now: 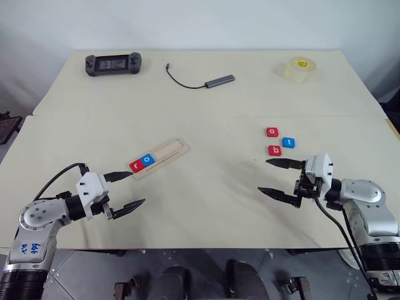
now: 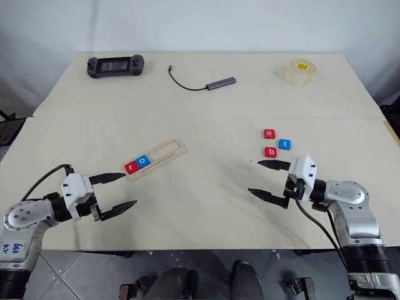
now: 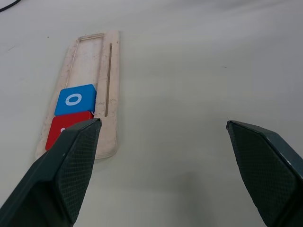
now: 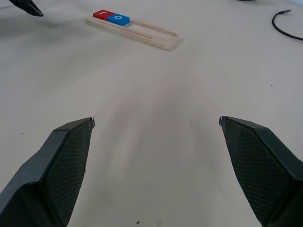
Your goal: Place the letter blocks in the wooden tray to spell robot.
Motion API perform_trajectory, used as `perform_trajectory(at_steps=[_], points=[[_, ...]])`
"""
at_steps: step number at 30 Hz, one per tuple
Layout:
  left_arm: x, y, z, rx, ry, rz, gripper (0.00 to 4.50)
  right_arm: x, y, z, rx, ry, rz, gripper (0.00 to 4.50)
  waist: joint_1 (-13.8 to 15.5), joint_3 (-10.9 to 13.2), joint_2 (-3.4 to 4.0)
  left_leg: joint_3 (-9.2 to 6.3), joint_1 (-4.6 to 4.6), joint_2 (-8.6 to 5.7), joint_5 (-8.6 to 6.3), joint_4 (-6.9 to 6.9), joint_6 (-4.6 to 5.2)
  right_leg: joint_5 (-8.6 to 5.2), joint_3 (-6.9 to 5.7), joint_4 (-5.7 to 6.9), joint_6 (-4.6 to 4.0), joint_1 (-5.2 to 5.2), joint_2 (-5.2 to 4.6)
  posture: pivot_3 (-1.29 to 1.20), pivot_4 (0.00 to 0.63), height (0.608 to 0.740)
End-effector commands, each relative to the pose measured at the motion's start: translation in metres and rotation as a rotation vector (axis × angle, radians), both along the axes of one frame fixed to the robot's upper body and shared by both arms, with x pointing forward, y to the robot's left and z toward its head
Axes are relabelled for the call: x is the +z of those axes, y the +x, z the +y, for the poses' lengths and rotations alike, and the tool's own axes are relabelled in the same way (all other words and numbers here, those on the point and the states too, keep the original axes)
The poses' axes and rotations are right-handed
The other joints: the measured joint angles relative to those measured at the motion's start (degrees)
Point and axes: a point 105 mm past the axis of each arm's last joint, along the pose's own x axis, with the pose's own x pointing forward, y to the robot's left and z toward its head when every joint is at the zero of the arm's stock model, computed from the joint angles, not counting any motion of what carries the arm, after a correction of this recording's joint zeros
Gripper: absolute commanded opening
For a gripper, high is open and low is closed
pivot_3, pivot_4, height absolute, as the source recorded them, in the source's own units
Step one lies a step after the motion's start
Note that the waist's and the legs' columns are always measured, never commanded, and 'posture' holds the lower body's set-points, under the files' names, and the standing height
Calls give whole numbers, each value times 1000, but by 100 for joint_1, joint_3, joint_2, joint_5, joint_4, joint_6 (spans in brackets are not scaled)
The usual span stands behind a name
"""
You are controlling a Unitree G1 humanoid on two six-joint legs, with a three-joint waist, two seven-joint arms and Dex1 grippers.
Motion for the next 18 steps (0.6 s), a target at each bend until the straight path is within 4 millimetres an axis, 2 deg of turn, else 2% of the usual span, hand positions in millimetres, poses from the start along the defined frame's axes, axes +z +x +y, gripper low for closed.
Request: perform_trajectory(at_steps=[1,5,11,14,18], points=[[9,-3,2,23,-7,-57,4500,6,1,2,13,4,-30,4433,1,0,0,0,0,0,0,0,0,0,0,0,0,0,0,0,150,740],[8,-5,13,103,-32,-60,4500,9,3,10,37,24,-45,4433,1,0,0,-1,0,0,0,0,0,0,-1,1,0,0,0,0,150,740],[-5,-20,55,359,-111,-97,4500,30,-4,63,217,127,-85,4433,-46,0,1,3,2,13,-1,-1,-6,-1,-3,2,-3,-4,7,0,150,740],[-11,-31,74,477,-157,-96,4500,40,-7,79,261,160,-125,4433,-16,0,0,4,0,11,-2,0,-6,-1,-1,2,-3,-5,5,0,150,740],[-20,-35,69,463,-160,-61,4500,42,-11,86,288,159,-136,4433,79,-2,-4,-6,1,4,-2,2,-5,-1,-7,1,-3,1,-1,0,150,740]])
